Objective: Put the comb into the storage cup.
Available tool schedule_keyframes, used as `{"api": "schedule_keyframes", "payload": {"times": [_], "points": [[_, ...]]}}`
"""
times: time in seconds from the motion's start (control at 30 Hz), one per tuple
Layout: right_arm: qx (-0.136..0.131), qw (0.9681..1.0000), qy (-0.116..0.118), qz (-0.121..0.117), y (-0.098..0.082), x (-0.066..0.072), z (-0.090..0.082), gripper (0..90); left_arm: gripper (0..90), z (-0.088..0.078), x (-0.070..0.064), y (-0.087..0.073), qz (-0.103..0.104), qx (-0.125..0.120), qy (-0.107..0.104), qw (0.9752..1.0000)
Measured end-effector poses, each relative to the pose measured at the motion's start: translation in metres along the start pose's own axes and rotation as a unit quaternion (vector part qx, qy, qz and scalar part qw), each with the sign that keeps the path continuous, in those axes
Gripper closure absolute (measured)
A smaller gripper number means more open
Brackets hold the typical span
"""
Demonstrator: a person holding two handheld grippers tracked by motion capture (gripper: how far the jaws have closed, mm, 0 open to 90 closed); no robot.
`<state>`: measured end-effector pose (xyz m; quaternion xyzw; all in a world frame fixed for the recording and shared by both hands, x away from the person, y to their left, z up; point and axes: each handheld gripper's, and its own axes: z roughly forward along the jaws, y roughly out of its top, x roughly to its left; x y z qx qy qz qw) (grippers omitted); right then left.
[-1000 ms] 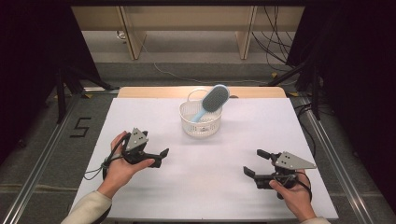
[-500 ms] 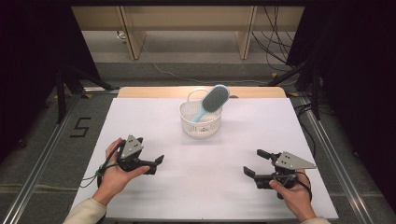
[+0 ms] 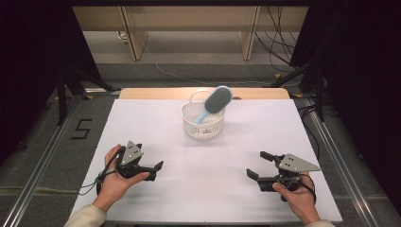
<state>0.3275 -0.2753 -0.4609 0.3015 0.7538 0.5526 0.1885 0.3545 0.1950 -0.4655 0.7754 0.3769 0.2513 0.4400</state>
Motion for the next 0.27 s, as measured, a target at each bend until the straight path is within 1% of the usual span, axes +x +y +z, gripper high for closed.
{"api": "schedule_keyframes", "payload": {"times": [0.27], "points": [[0.001, 1.0, -0.001, -0.001, 0.0, 0.0001, -0.0002, 15.5, 0.0, 0.0014, -0.0007, -0.0013, 0.001, 0.006, -0.001, 1.0]]}}
